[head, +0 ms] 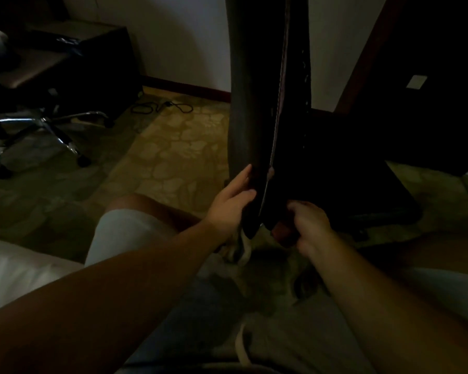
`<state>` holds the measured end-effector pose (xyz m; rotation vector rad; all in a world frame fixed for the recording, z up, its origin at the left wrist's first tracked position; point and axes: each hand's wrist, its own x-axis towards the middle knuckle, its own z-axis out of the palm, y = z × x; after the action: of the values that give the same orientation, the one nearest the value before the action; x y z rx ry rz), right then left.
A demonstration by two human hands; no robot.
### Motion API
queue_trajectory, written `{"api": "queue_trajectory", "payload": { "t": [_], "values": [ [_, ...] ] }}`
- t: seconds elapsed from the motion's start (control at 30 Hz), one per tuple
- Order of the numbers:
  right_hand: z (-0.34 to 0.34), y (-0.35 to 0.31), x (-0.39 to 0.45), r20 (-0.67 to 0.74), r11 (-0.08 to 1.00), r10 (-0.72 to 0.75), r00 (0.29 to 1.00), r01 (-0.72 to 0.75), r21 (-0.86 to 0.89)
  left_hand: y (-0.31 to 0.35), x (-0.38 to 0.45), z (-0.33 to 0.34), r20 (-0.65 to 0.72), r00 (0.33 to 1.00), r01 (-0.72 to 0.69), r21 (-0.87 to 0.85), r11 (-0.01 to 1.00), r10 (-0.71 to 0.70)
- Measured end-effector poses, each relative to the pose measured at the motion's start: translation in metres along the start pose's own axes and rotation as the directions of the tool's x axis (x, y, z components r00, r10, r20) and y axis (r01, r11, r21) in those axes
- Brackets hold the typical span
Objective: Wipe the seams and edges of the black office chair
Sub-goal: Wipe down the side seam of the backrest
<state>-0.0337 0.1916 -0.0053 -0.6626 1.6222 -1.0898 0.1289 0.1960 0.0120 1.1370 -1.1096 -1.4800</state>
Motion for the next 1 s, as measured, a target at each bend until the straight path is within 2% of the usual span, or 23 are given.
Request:
{"api": "queue_trajectory", "payload": {
  "t": [0.1,0.23,0.37,0.43,0.5,0.57,0.67,0.77,0.87,1.0],
  "values": [
    [0.001,0.028,-0.001,0.056,0.988,0.150,0.987,-0.147,-0.047,-0.029,0.001,-0.010,0.115,0.990,0.069,0.094,0.993,-0.080],
    [0.003,0.062,-0.001,0.031,0.958,0.271,0.962,-0.267,-0.103,-0.053,-0.005,-0.016,0.214,0.957,0.092,0.425,0.901,-0.198],
    [0.002,0.088,0.015,-0.029,0.860,0.347,0.937,-0.331,-0.389,-0.067,-0.003,-0.018,0.203,0.934,0.151,0.519,0.841,-0.293],
    [-0.004,0.092,0.021,-0.020,0.777,0.355,0.935,-0.307,-0.549,-0.070,0.002,-0.021,0.165,0.922,0.173,0.632,0.755,-0.349],
    [-0.005,0.095,0.025,0.002,0.736,0.372,0.928,-0.294,-0.610,-0.072,0.006,-0.022,0.143,0.894,0.202,0.718,0.666,-0.425],
    [0.001,0.096,0.028,0.019,0.747,0.373,0.928,-0.288,-0.600,-0.075,0.006,-0.021,0.146,0.858,0.199,0.789,0.581,-0.492],
    [0.015,0.105,0.030,-0.005,0.804,0.424,0.906,-0.379,-0.458,-0.084,0.008,-0.019,0.152,0.828,0.156,0.862,0.483,-0.539],
    [0.017,0.111,0.026,-0.009,0.778,0.504,0.864,-0.459,-0.429,-0.088,0.012,-0.022,0.163,0.814,0.135,0.881,0.454,-0.558],
    [0.013,0.118,0.028,-0.009,0.787,0.453,0.891,-0.405,-0.466,-0.086,0.010,-0.021,0.156,0.808,0.127,0.895,0.427,-0.569],
    [0.018,0.117,0.031,0.069,0.833,0.415,0.907,-0.348,-0.429,-0.086,0.008,-0.020,0.185,0.800,0.118,0.885,0.451,-0.571]
  ]
}}
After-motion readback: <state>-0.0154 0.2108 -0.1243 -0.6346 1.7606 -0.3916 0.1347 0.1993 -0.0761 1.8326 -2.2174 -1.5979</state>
